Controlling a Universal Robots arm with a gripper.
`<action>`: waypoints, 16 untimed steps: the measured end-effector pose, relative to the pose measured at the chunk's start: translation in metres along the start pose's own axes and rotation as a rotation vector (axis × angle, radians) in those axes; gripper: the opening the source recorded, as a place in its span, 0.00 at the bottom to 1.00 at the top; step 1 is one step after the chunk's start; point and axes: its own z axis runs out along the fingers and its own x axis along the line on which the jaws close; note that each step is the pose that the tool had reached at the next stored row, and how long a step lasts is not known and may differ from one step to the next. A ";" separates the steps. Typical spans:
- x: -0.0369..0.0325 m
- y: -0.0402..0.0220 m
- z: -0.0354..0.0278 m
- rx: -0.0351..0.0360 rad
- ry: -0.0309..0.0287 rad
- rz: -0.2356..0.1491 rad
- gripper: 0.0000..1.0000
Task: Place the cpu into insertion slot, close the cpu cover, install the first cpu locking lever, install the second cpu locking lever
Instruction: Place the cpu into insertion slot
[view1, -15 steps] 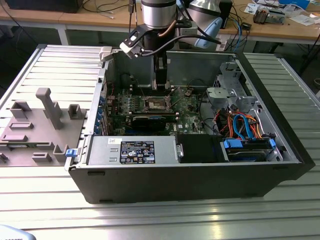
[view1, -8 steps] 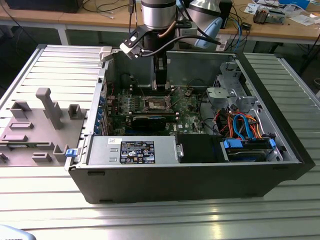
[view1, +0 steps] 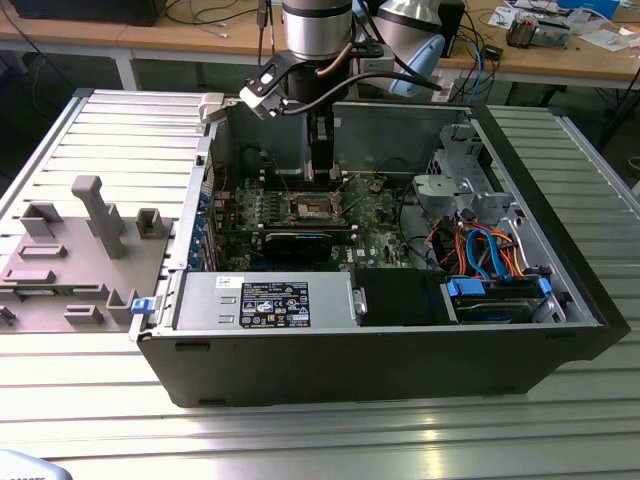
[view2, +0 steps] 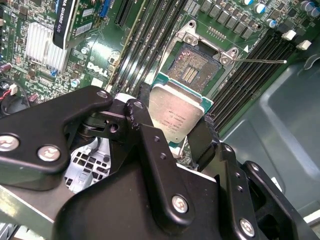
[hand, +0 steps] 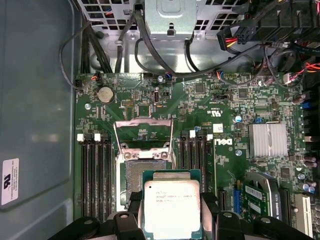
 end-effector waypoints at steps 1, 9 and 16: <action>0.0000 0.0000 0.0002 0.0000 0.0000 0.000 0.55; 0.0001 -0.0002 0.0017 0.0000 0.0000 0.000 0.55; 0.0002 -0.0004 0.0039 0.0000 0.0001 0.000 0.55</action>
